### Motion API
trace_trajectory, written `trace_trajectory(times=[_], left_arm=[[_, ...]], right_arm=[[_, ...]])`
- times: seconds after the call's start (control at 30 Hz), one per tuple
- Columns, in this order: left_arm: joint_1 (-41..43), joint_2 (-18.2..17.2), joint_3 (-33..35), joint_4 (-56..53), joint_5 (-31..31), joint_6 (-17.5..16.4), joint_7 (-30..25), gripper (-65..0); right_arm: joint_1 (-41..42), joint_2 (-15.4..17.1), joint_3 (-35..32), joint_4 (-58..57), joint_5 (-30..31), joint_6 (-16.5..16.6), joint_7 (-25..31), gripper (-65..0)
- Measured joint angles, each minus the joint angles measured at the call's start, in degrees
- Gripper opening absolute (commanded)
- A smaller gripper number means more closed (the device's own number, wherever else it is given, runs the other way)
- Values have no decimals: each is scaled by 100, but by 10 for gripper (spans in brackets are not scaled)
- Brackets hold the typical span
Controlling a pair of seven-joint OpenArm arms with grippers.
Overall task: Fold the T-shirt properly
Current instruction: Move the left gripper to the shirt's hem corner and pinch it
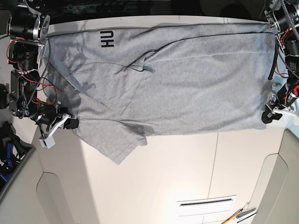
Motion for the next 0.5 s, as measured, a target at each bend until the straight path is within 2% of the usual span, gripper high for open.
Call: trace_trajectory(times=[0.13,0.5], left_arm=[[-13,0,177,0,114,-42,-162,-328],[-267,2,236,0,562,-37,-98,-335]], right_arm=[[0,2,0,0,-2,-2,2,-650],[0,2,0,0,9,-2,0,-650]])
